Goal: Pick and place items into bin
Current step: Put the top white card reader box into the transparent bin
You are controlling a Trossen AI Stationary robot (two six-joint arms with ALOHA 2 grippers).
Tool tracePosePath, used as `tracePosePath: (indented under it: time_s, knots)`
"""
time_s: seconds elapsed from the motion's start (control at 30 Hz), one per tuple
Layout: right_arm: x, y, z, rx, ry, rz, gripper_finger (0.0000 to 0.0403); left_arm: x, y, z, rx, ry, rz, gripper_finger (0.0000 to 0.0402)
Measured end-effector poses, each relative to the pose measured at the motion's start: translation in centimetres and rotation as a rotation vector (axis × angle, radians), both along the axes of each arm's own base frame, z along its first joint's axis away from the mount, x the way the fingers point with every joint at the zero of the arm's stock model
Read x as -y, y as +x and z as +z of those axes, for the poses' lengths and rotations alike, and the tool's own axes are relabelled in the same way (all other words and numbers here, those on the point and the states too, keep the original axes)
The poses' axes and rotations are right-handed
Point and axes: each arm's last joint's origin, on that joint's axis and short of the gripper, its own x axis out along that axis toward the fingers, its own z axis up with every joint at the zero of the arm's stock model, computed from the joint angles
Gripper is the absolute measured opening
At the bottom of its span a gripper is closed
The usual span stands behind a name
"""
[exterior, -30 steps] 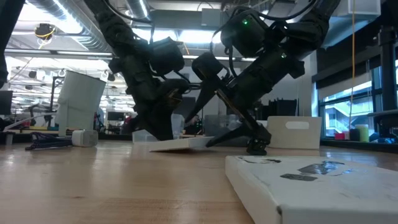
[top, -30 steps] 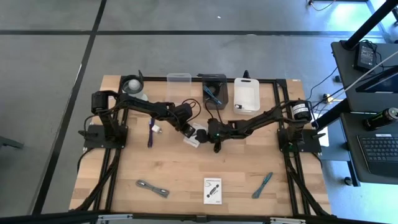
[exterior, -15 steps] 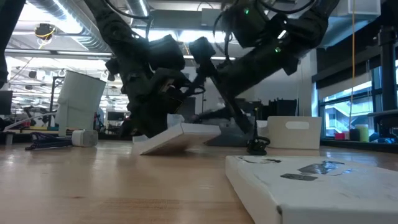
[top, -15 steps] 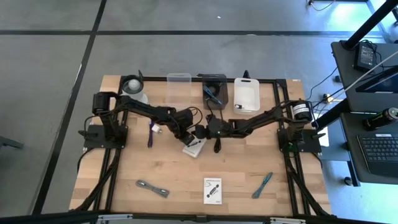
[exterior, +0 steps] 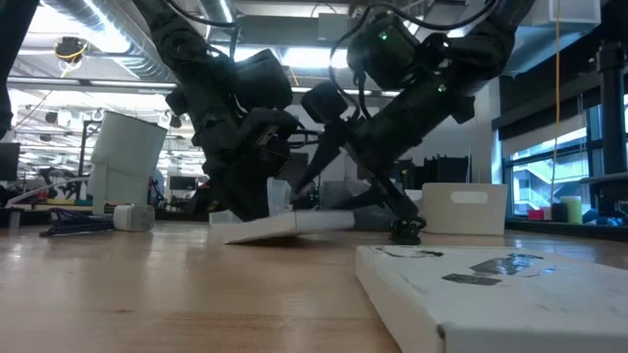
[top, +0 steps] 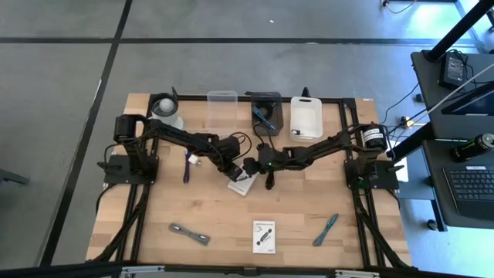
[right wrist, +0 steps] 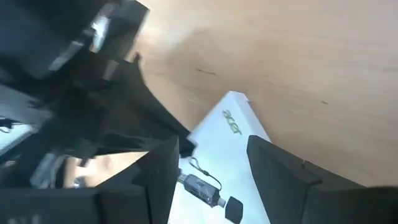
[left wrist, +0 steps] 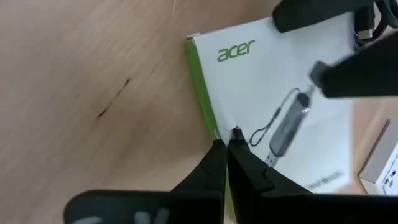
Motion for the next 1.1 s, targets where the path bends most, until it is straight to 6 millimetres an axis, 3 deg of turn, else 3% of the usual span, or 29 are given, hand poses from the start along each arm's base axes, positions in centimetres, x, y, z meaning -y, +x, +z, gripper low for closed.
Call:
tracePosePath:
  time_s: [0.43,0.57,1.1]
  knots:
    - [2.0,-0.9,-0.2,-0.097,0.013,0.030,0.0197,0.1,0.0,0.0,-0.007,0.005,0.003,0.0002]
    - [2.5,-1.2,0.5,-0.106,0.018,0.042,0.0197,0.1,0.0,0.0,-0.007,0.006,0.003,0.0002]
    - [-0.1,-1.7,0.4,-0.164,0.142,0.125,0.0197,-0.7,0.0,0.0,0.010,0.028,0.036,0.0002]
